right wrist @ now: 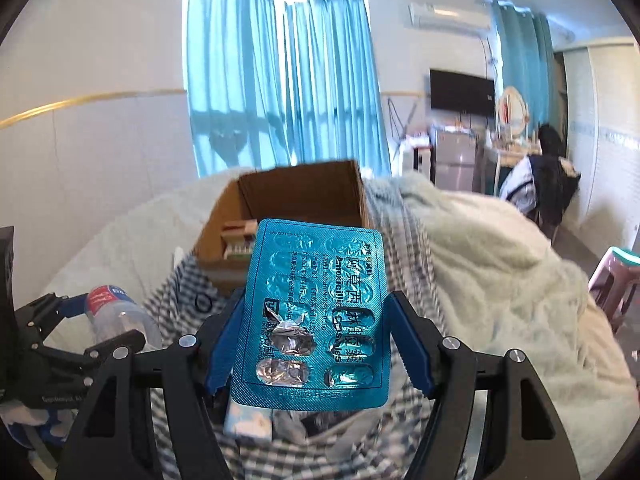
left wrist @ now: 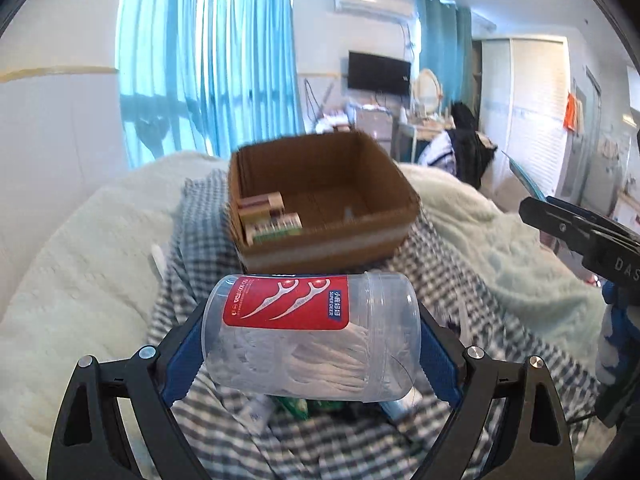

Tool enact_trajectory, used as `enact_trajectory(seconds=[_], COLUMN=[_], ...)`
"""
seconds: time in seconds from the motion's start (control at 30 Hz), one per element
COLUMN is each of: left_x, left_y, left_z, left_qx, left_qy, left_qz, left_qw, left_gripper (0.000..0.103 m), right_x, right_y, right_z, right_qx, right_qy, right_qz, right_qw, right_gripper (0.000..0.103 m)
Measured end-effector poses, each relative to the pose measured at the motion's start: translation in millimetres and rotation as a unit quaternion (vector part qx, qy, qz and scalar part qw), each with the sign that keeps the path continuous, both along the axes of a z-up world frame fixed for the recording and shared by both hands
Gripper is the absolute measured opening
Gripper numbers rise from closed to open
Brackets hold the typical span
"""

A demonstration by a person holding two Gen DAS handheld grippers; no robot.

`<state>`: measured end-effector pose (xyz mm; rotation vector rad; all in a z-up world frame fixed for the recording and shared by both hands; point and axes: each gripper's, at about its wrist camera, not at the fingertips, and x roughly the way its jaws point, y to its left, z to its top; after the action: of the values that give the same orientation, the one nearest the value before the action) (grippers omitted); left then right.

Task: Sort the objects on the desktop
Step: 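Lift the floss container and blister pack and carry both over the cardboard box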

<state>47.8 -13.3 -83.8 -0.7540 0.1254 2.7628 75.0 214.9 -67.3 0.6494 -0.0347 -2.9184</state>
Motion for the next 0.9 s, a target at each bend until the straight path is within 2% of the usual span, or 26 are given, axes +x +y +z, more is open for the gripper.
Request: enact_trajectory(seconds=[0.2,0.37,0.6,0.9], left_x=[-6.9,-13.8,-23.2,-47.9], left_y=[-7.0,-12.2,-10.4,-8.0], left_z=[27.9,50.4,75.5,102.1], left_qx=[0.005,0.016,0.026,0.047], left_qy=[0.049,0.100,0.139,0.169], left_qz=[0.016,0.048,0.051,0.052], left_qw=[0.9987,0.9937,0.9887,0.9831], left_gripper=[0.094,0.094,0.094,0.094], right_x=[-6.4,-17.0,-29.5,-44.0], right_y=[-8.4,-10.9,-22.7,-27.7], right_z=[30.0,58.7,91.1,113.0], right_qx=[0.007,-0.008,-0.006,-0.005], right_qy=[0.032,0.061,0.103,0.139], right_qz=[0.012,0.021,0.028,0.024], right_qw=[0.999,0.998,0.994,0.990], right_gripper=[0.069,0.069,0.069,0.069])
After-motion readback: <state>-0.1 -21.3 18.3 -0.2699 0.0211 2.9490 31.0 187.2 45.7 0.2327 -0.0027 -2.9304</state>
